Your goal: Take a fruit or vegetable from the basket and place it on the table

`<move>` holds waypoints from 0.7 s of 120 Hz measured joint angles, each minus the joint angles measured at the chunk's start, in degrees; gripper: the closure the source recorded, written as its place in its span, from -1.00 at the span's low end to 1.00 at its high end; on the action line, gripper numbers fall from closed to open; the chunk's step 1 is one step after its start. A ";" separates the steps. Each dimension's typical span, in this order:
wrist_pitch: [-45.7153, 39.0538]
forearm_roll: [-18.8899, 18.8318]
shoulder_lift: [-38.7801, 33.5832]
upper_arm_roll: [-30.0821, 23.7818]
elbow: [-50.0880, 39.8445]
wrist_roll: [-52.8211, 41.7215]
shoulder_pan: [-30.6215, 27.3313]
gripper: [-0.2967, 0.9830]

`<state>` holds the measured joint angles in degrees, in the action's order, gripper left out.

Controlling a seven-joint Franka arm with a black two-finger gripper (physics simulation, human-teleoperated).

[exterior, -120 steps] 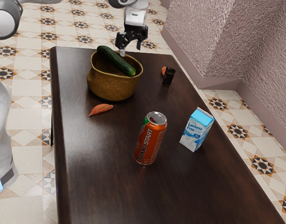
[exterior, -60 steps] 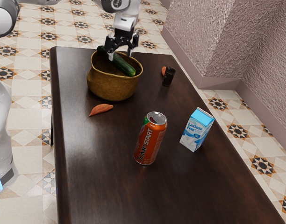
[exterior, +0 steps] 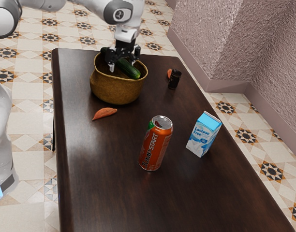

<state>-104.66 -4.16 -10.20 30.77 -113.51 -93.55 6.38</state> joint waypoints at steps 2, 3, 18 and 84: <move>-0.17 0.00 0.15 0.02 -0.04 -0.07 0.02 -0.47; -0.25 0.01 0.22 0.03 -0.06 -0.10 0.04 -0.46; -1.23 0.07 0.93 0.08 -0.07 -0.28 0.20 -0.09; 3.43 0.02 -2.46 -4.88 10.14 1.27 1.75 0.36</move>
<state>-101.23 -4.15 -12.66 25.88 -103.37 -92.27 8.14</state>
